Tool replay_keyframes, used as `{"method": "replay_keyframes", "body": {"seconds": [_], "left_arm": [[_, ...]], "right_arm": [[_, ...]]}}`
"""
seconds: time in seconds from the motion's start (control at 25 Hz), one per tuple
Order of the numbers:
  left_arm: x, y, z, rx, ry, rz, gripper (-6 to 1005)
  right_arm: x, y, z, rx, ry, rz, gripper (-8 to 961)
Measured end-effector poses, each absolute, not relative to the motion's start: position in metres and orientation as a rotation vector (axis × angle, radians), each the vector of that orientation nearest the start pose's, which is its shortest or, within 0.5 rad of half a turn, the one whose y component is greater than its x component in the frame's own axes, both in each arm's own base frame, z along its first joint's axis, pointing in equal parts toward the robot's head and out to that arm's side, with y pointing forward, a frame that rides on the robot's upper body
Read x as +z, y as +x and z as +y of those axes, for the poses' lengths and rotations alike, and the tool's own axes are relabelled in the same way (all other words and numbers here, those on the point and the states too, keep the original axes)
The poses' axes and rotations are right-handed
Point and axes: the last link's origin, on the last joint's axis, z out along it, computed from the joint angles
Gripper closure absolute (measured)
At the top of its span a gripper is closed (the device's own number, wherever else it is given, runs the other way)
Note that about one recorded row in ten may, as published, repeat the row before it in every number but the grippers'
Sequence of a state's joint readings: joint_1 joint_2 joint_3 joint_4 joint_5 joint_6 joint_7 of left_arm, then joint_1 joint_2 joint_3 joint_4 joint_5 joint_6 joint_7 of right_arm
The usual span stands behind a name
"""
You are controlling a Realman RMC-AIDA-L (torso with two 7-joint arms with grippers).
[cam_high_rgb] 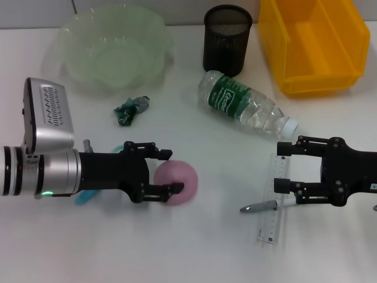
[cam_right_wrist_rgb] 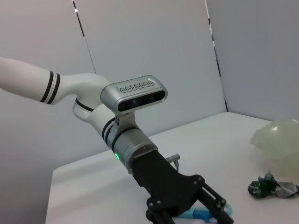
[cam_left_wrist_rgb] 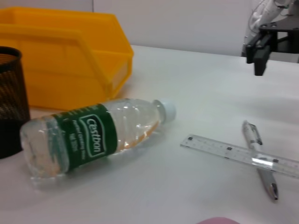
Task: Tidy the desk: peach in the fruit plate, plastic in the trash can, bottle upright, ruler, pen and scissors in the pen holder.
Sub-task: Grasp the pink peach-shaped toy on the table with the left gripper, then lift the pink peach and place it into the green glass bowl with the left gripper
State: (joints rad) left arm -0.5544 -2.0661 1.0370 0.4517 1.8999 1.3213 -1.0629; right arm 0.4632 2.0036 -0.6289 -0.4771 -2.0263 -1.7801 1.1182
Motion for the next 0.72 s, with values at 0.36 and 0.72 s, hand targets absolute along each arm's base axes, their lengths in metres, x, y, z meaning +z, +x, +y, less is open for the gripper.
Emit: {"method": "replay_keyframes", "body": {"seconds": [0.36, 0.72], "left_arm": [[-0.069, -0.265, 0.316, -0.371, -2.973, -0.263, 302], [-0.065, -0.258, 0.317, -0.413, -2.981, -0.244, 678]], "right_arm": [[0.007, 0.289, 0.277, 0.864, -2.837, 0.476, 186], [0.007, 0.289, 0.277, 0.865, -2.837, 0.476, 185]]}}
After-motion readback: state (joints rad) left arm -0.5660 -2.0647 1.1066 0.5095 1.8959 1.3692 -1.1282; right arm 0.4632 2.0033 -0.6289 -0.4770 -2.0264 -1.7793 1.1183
